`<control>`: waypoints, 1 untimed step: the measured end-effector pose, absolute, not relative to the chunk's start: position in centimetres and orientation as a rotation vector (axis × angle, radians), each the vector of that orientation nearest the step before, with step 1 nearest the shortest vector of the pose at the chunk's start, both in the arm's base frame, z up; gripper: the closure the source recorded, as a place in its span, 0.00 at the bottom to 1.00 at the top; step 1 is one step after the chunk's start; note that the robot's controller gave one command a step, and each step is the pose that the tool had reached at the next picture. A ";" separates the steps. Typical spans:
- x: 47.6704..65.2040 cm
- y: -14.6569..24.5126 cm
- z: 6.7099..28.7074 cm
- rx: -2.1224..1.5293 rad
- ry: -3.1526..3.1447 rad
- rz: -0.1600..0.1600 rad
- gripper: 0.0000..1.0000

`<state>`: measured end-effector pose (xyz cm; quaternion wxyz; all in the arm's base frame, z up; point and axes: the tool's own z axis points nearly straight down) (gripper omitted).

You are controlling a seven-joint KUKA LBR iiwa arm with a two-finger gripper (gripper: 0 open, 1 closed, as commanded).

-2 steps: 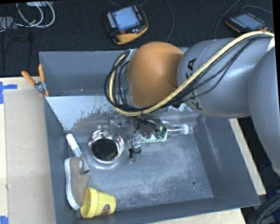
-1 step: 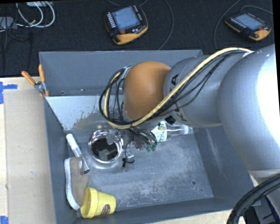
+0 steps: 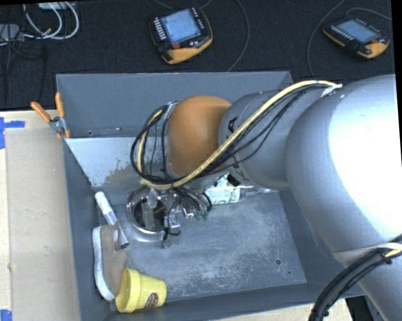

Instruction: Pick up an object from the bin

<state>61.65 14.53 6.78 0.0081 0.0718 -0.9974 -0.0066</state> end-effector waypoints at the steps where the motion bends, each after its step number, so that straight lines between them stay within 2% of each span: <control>1: 61.6 14.6 6.9 0.228 -3.113 -0.020 1.00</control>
Offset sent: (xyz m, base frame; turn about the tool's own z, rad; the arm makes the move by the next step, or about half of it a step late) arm 0.0000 0.0000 0.0000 0.0000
